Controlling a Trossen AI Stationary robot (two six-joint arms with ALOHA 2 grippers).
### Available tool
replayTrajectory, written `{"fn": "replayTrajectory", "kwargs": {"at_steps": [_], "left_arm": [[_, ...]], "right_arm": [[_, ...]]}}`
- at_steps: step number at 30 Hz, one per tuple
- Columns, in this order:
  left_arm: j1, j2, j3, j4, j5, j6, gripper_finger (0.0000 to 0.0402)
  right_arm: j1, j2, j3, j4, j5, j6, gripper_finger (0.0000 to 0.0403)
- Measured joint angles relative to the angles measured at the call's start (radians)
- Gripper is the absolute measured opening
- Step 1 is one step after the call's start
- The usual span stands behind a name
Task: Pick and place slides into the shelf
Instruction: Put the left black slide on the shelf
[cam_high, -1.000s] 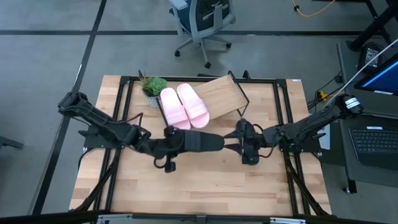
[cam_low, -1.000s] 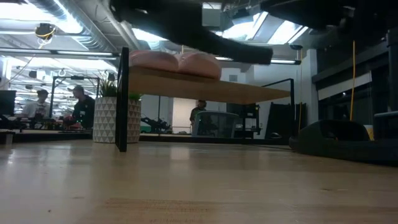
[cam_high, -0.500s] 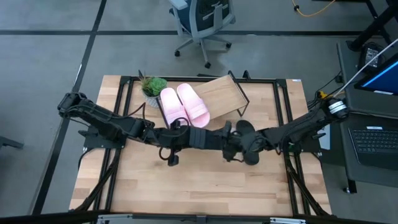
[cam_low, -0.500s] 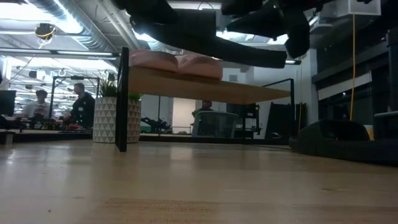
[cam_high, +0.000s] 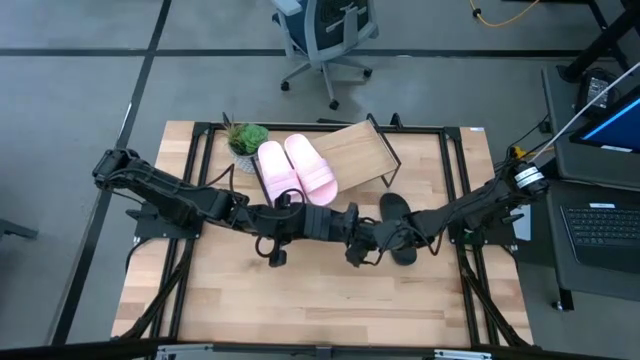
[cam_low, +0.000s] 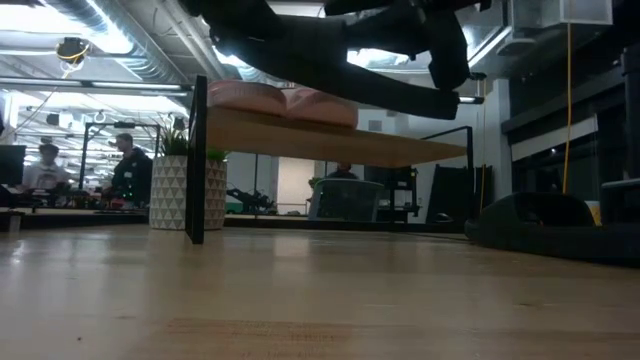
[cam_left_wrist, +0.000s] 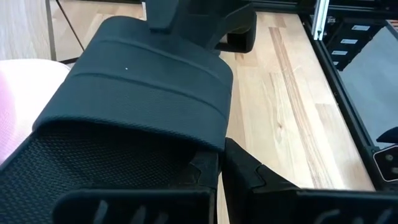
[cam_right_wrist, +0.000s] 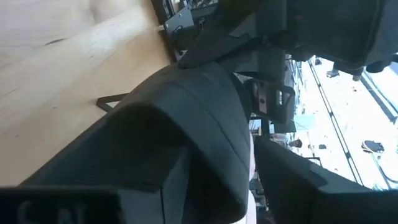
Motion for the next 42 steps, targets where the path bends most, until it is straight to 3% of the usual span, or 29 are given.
{"fn": "replayTrajectory", "kwargs": {"at_steps": [15, 21, 26, 33, 42], "left_arm": [[-0.001, 0.0, 0.001, 0.007, -0.004, 0.0, 0.0], [-0.001, 0.0, 0.001, 0.007, -0.036, 0.0, 0.0021], [0.0, 0.0, 0.002, 0.016, -0.095, 0.002, 0.0052], [0.0, -0.003, 0.002, 0.017, -0.128, 0.04, 0.0084], [0.0, -0.051, 0.004, 0.017, -0.135, 0.086, 0.0093]], "right_arm": [[0.0, 0.0, 0.001, -0.002, -0.007, 0.025, 0.0016], [0.0, 0.0, 0.0, -0.003, 0.008, 0.053, 0.0015], [0.002, -0.002, 0.0, -0.003, 0.103, 0.059, 0.0014], [0.0, -0.009, 0.0, -0.028, 0.117, 0.088, 0.0014], [0.014, -0.075, 0.0, -0.118, 0.147, 0.163, 0.0014]]}}
